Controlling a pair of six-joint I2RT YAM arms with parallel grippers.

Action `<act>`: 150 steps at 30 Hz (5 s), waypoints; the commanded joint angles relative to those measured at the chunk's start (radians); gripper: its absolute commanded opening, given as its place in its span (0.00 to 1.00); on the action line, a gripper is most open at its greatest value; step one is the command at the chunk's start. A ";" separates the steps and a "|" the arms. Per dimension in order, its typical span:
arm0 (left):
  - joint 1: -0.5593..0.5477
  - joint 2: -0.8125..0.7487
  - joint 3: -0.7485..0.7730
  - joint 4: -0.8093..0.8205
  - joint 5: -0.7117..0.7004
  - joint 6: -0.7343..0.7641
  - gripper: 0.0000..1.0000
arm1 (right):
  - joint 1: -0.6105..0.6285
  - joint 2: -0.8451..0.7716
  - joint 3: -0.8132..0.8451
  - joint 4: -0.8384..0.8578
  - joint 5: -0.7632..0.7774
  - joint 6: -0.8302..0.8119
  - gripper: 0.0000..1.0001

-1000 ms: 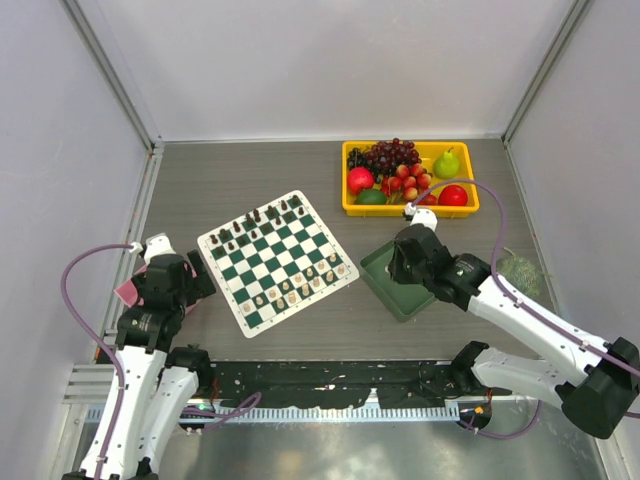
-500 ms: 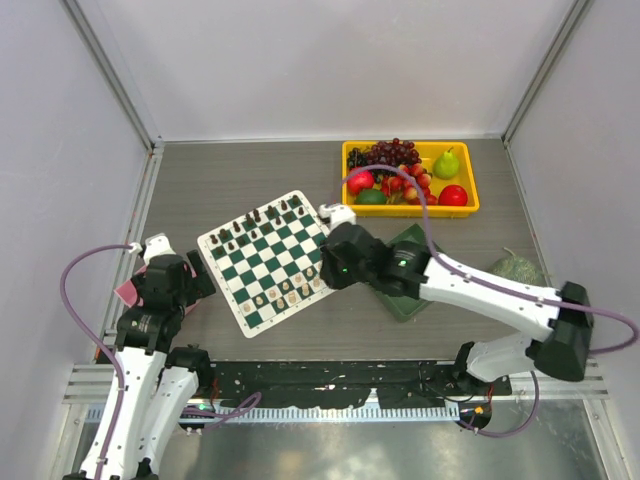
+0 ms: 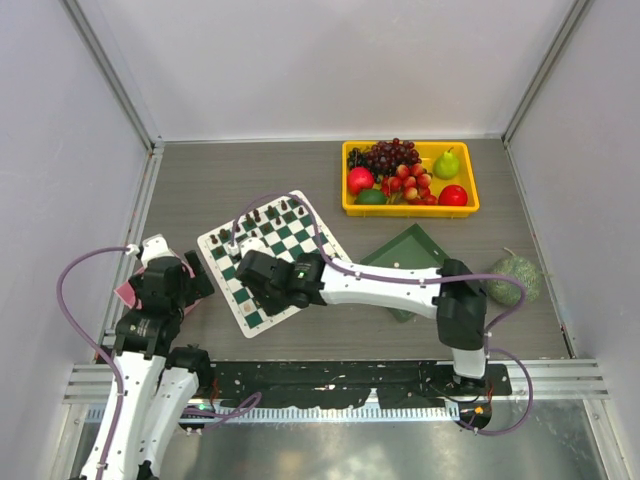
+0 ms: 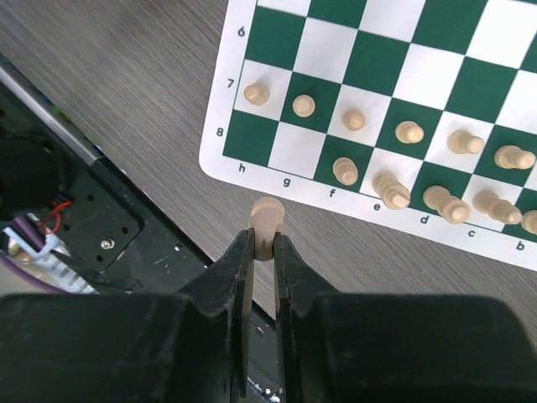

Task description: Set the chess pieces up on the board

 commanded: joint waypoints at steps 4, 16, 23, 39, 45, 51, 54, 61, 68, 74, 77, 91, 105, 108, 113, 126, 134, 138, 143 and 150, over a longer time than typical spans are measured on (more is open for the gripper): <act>0.006 -0.032 0.009 0.033 -0.033 0.007 0.99 | 0.020 0.083 0.101 -0.048 0.006 -0.028 0.07; 0.006 -0.039 0.009 0.034 -0.041 0.009 0.99 | 0.019 0.196 0.153 -0.050 0.025 -0.034 0.07; 0.006 -0.053 0.007 0.031 -0.050 0.006 0.99 | 0.017 0.218 0.149 -0.021 0.057 -0.034 0.08; 0.006 -0.050 0.009 0.031 -0.056 0.000 0.99 | -0.018 0.272 0.149 0.010 0.034 -0.029 0.09; 0.004 -0.050 0.009 0.030 -0.055 0.000 0.99 | -0.021 0.282 0.150 0.015 0.029 -0.029 0.09; 0.006 -0.047 0.007 0.031 -0.053 0.000 0.99 | -0.023 0.282 0.149 0.022 0.009 -0.029 0.09; 0.004 -0.045 0.007 0.030 -0.052 0.000 0.99 | -0.023 0.287 0.147 0.025 0.005 -0.028 0.10; 0.006 -0.045 0.007 0.033 -0.049 0.000 0.99 | -0.023 0.290 0.146 0.025 0.006 -0.029 0.11; 0.004 -0.044 0.007 0.033 -0.049 0.000 0.99 | -0.024 0.290 0.141 0.024 0.006 -0.025 0.16; 0.006 -0.045 0.006 0.031 -0.049 0.001 0.99 | -0.023 0.295 0.140 0.025 0.006 -0.023 0.18; 0.006 -0.044 0.006 0.031 -0.049 0.000 0.99 | -0.024 0.296 0.140 0.025 0.005 -0.020 0.19; 0.004 -0.044 0.007 0.034 -0.045 0.001 0.99 | -0.023 0.298 0.124 0.024 0.002 -0.020 0.24; 0.006 -0.044 0.006 0.034 -0.045 0.000 0.99 | -0.024 0.206 0.158 0.012 0.054 -0.043 0.41; 0.006 -0.042 0.006 0.033 -0.045 0.001 0.99 | -0.026 0.158 0.147 0.013 0.068 -0.051 0.44; 0.006 -0.041 0.007 0.031 -0.045 0.000 0.99 | -0.033 0.037 0.078 0.045 0.104 -0.057 0.51; 0.006 -0.025 0.007 0.033 -0.035 0.000 0.99 | -0.309 -0.475 -0.434 0.134 0.265 0.051 0.55; 0.006 -0.016 0.007 0.034 -0.029 0.001 0.99 | -0.611 -0.646 -0.676 0.131 0.178 -0.002 0.56; 0.004 -0.015 0.007 0.033 -0.032 0.003 0.99 | -0.699 -0.647 -0.719 0.133 0.123 -0.025 0.56; 0.004 -0.009 0.009 0.033 -0.033 0.001 0.99 | -0.748 -0.637 -0.744 0.134 0.101 -0.035 0.57; 0.006 -0.001 0.010 0.031 -0.030 0.000 0.99 | -0.794 -0.604 -0.756 0.144 0.083 -0.052 0.57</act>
